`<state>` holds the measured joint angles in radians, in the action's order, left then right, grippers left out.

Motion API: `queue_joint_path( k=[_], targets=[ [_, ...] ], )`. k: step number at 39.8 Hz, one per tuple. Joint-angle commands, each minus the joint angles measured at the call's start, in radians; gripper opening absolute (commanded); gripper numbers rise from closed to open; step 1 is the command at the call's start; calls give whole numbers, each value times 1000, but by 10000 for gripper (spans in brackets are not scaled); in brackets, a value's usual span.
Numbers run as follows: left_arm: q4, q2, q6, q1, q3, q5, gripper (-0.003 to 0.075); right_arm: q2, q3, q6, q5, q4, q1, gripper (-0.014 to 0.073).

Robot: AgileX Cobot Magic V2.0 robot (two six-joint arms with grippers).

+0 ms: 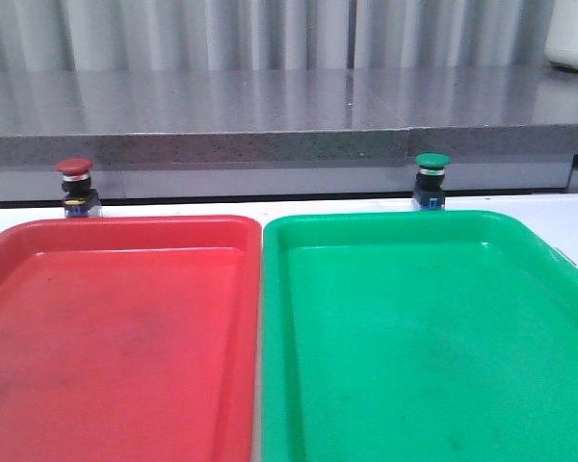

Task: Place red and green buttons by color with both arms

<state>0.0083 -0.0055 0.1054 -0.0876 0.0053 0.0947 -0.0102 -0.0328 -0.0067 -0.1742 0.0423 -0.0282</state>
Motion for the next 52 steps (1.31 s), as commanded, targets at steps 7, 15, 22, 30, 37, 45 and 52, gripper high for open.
queue_joint_path(
  k=[7,15,22,30,37,45,52],
  targets=[
    [-8,-16,8,-4,23,-81,-20,-16,12,-5,88,2,6,-69],
    [-8,-16,8,-4,23,-81,-20,-16,12,-5,88,2,6,-69],
    [-8,-16,8,-4,23,-81,-20,-16,12,-5,88,2,6,-69],
    [-8,-16,8,-4,23,-81,-20,-16,12,-5,88,2,6,-69],
    [-8,-16,8,-4,23,-81,-20,-16,12,-5,89,2,6,-69],
    [11,-16,6,-4,23,-176,-20,-16,16,-4,92,2,6,-69],
    [7,-9,10,-4,-96,-290,-20,-12,152,-3,53,4,6,-67]
  ],
)
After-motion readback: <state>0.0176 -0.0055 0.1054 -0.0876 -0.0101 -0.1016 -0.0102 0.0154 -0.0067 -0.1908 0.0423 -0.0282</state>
